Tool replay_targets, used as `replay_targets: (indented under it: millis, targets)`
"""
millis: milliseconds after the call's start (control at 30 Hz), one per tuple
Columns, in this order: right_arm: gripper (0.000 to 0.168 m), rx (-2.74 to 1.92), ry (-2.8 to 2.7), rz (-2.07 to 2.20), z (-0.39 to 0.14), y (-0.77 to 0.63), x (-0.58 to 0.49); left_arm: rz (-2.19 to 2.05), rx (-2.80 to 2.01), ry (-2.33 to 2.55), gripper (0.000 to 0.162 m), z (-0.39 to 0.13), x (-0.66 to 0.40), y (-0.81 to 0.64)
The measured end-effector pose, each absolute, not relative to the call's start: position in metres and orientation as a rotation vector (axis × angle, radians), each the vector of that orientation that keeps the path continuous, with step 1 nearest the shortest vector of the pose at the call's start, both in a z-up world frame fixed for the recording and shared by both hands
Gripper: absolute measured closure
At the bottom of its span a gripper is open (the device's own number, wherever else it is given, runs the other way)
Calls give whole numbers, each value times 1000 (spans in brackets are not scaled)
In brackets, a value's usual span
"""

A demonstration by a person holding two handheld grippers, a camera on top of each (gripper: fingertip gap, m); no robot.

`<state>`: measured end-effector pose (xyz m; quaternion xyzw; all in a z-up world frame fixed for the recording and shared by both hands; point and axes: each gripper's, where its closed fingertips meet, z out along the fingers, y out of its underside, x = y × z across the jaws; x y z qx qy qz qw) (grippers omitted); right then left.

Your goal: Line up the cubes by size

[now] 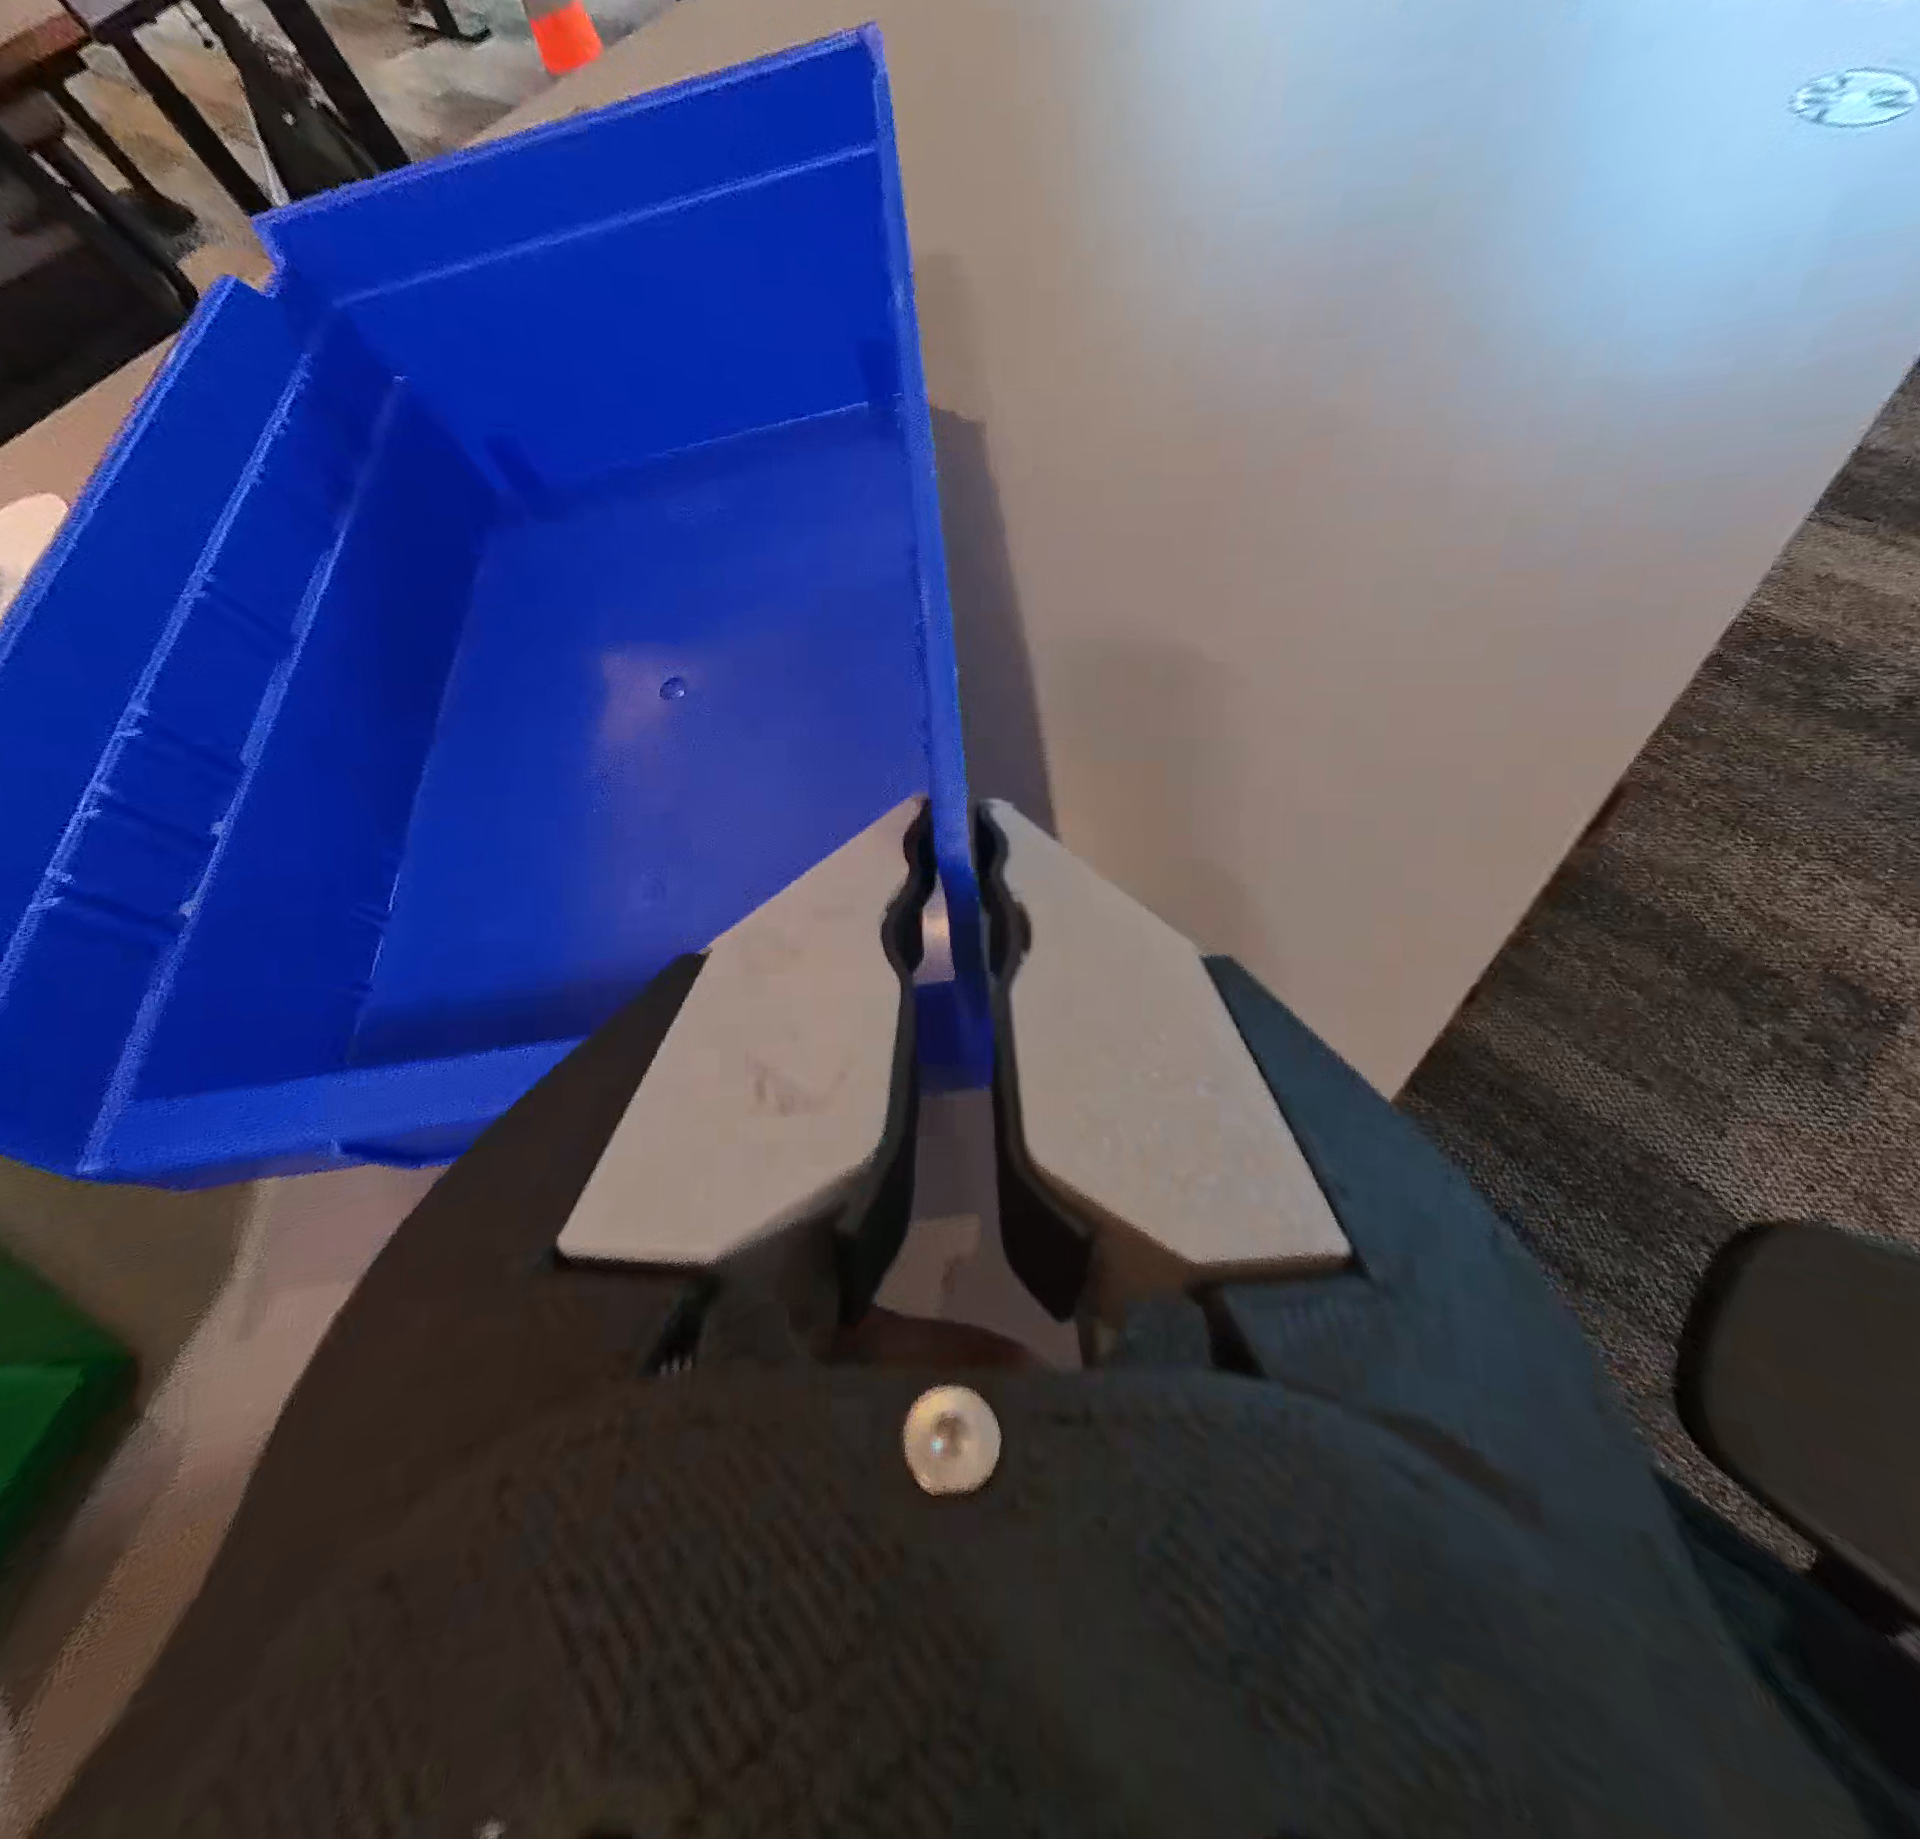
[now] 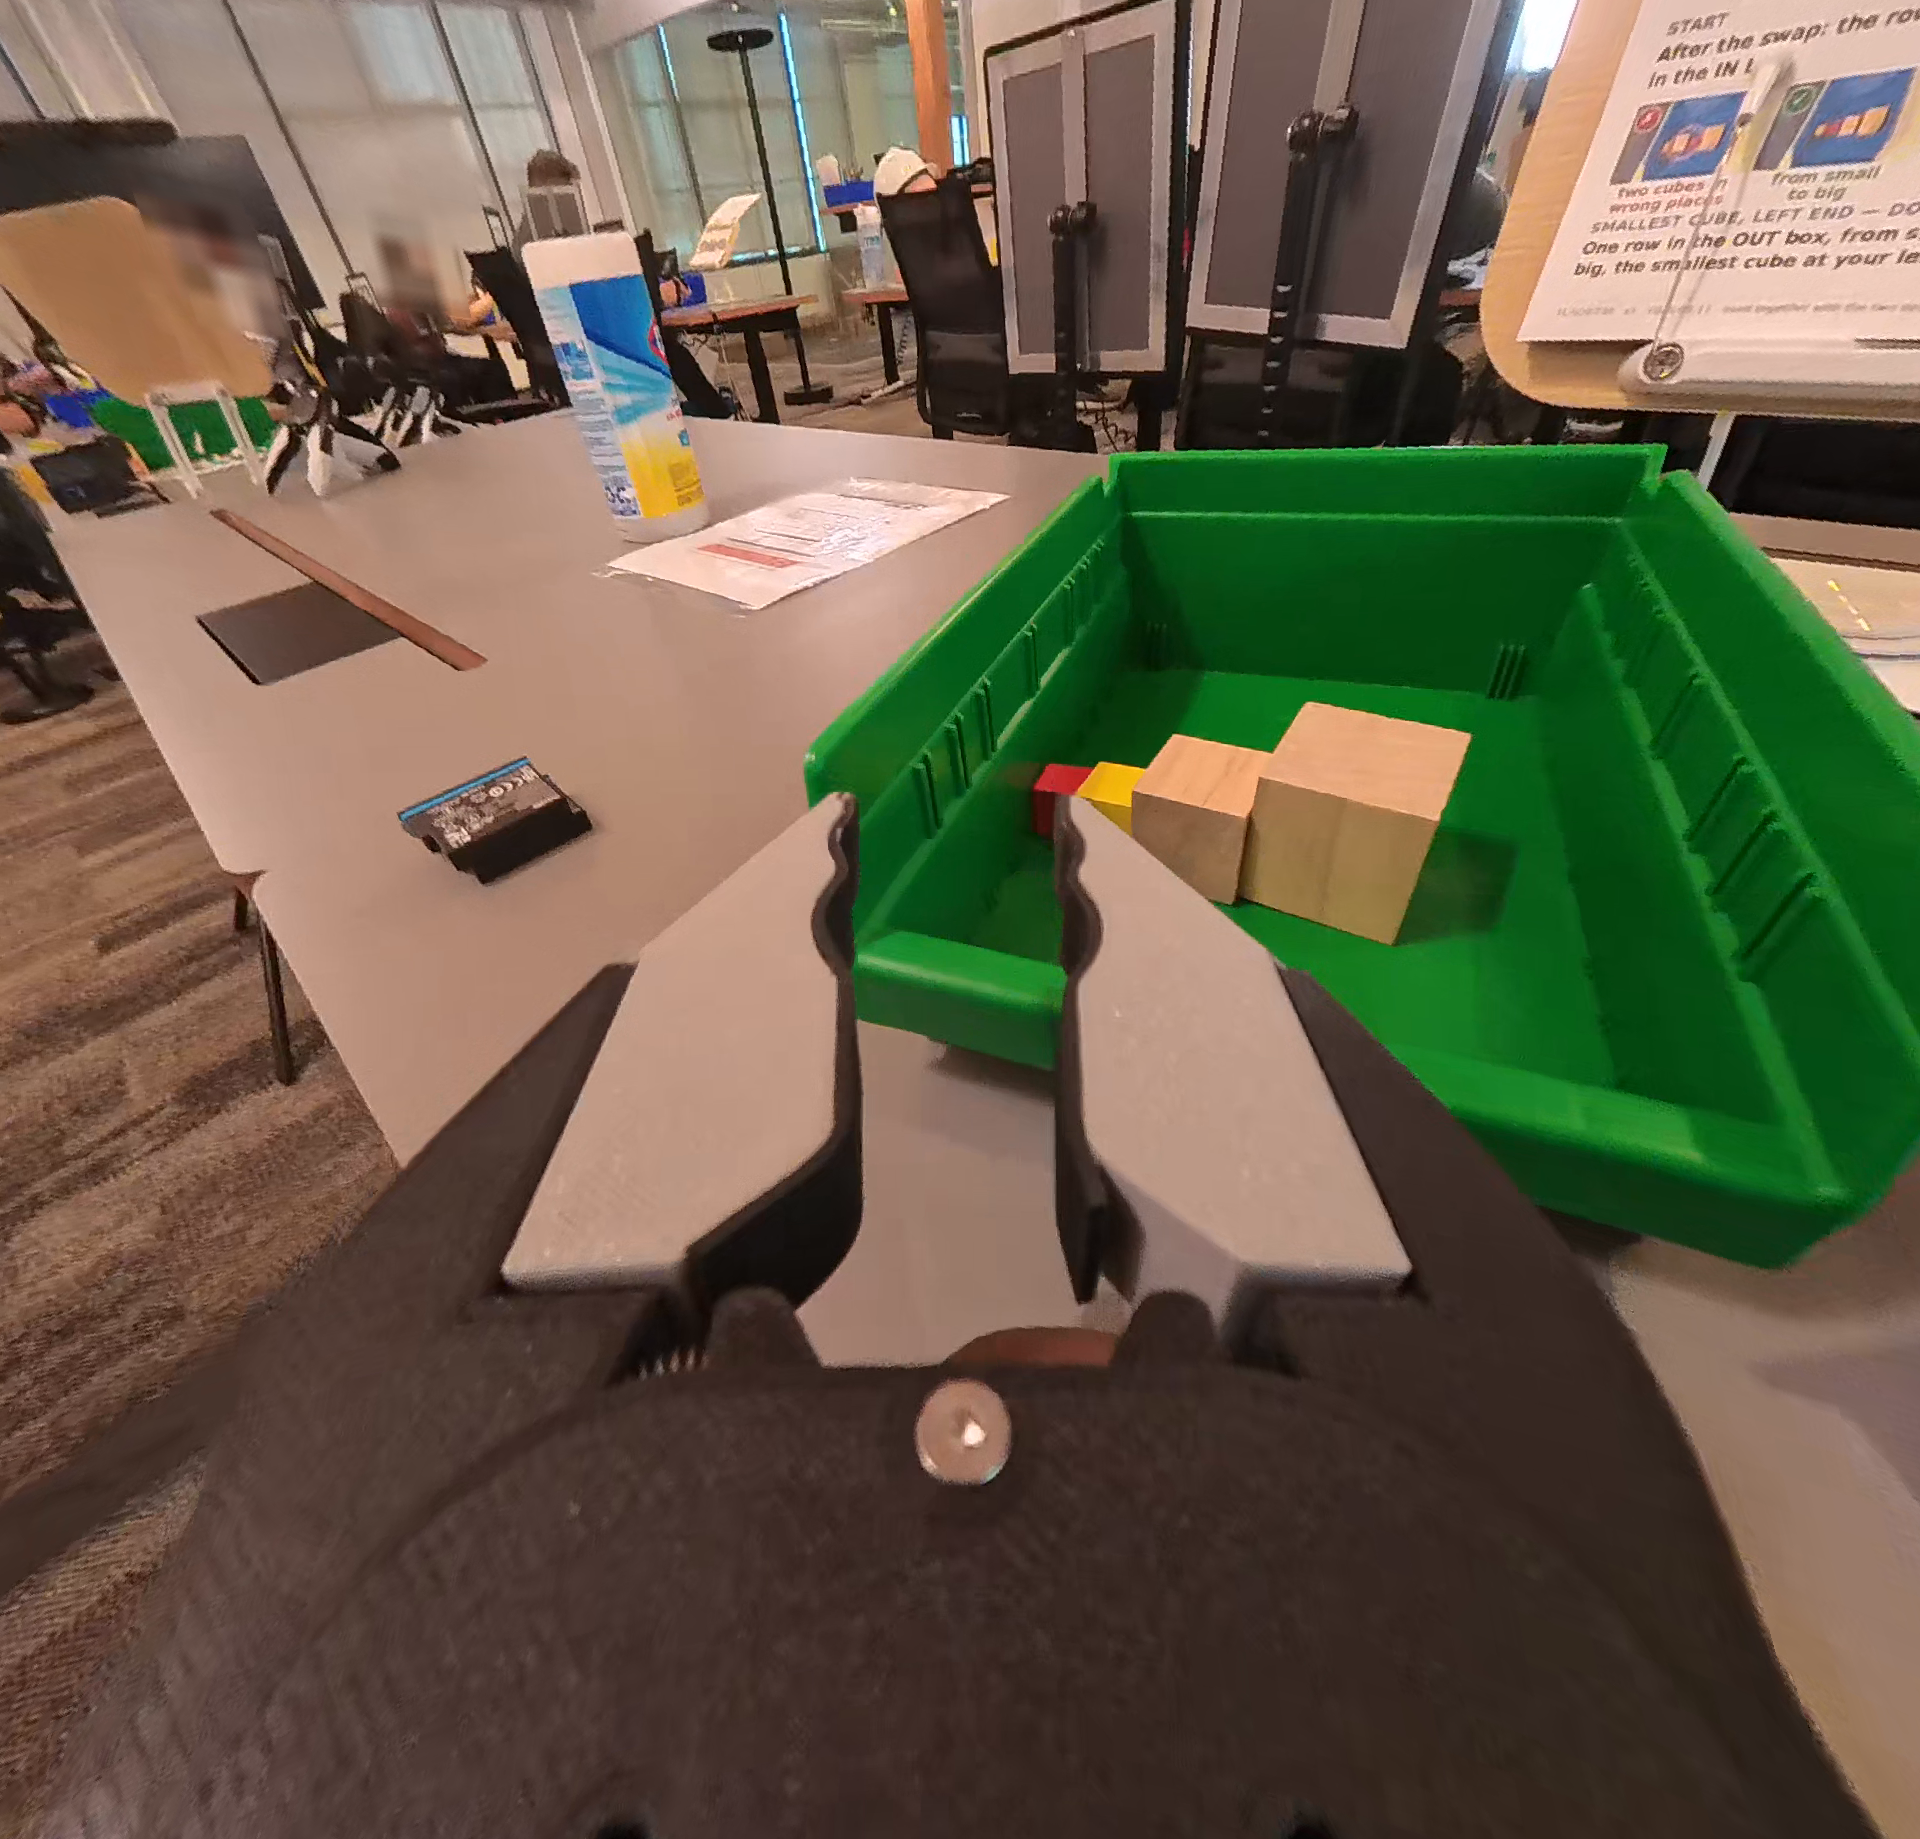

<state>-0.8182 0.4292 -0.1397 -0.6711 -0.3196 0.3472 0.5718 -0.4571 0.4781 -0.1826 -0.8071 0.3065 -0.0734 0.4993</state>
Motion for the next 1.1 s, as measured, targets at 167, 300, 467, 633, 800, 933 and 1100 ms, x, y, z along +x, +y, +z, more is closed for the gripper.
replay_targets:
  millis: [167, 300, 467, 633, 800, 933, 1100]
  targets:
    - [131, -1592, -785, 821, -134, 433, -797, -228, -1748, 763, 137, -122, -470, 433]
    - [138, -1722, -834, 379, -156, 465, -755, -506, -1517, 710, 131, -51, -501, 359]
    - [134, -1765, -728, 679, -137, 459, -737, -604, -1313, 500, 153, 31, -586, 310]
    - [110, -1632, -624, 598, -103, 470, -691, -191, -1328, 334, 149, 23, -690, 334]
    - [125, -1719, -681, 281, -113, 483, -651, 68, -1725, 283, 148, -102, -756, 414]
    - [168, -1889, -873, -18, -146, 487, -603, 355, -1923, 296, 162, -160, -815, 441]
    - [168, -2085, -1021, -289, -194, 490, -503, 511, -2063, 327, 162, -185, -883, 433]
